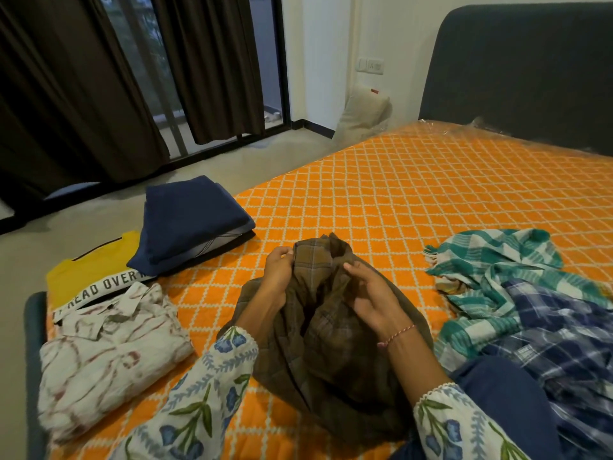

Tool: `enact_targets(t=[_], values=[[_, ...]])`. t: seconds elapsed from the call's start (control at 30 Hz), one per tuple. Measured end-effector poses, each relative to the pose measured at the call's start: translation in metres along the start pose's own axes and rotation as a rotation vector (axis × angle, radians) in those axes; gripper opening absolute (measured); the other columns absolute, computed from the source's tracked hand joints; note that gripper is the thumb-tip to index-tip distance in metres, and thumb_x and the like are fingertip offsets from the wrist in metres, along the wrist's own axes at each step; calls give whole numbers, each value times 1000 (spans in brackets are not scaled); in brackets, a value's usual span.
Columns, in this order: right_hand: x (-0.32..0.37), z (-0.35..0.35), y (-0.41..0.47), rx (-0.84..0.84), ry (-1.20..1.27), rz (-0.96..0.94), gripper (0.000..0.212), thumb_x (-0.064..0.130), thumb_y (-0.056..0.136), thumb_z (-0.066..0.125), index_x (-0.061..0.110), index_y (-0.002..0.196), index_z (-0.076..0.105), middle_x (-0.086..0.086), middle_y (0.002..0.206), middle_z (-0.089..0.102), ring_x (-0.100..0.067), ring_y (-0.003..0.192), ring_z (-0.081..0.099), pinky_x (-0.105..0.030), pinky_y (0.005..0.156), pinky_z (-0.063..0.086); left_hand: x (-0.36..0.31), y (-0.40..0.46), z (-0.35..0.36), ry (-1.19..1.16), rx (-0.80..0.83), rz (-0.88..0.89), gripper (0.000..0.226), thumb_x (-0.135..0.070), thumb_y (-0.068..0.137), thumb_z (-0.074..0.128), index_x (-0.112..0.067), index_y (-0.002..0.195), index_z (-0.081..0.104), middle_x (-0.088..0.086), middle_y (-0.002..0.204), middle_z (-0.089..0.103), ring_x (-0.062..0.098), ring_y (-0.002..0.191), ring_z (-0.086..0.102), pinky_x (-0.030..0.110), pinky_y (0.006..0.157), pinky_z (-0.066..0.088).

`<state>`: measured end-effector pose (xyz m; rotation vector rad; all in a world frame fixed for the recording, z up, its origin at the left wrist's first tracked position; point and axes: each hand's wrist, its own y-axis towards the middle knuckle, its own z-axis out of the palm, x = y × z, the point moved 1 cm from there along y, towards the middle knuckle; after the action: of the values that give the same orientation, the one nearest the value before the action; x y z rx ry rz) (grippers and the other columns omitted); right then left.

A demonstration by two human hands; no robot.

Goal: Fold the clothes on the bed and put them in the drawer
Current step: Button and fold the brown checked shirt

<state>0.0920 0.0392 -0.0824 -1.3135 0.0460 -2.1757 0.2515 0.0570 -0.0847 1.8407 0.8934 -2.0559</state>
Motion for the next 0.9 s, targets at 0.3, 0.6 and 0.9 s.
enact_targets(t=[0.3,0.6,0.9], values=[[-9,25,6,-73,-262,-71,16,-5,85,61,5,73,63,7,48,62,2,39,53,-9,37,36,-4,-38,5,708,-265,808,7,-10,93,53,-13,96,58,-1,89,56,12,76,51,25,61,37],[10,40,11,-54,-86,-77,12,-2,85,63,3,75,67,-4,61,69,-12,55,66,-21,53,54,27,-37,4,762,-149,376,24,-19,84,61,-10,107,58,8,101,66,27,96,61,39,75,50],[62,49,26,-43,23,-115,9,-1,85,63,2,76,62,-10,65,66,-20,60,65,-31,66,57,-23,-12,24,610,30,542,15,-8,89,53,-8,84,67,13,80,68,34,81,64,32,61,43]])
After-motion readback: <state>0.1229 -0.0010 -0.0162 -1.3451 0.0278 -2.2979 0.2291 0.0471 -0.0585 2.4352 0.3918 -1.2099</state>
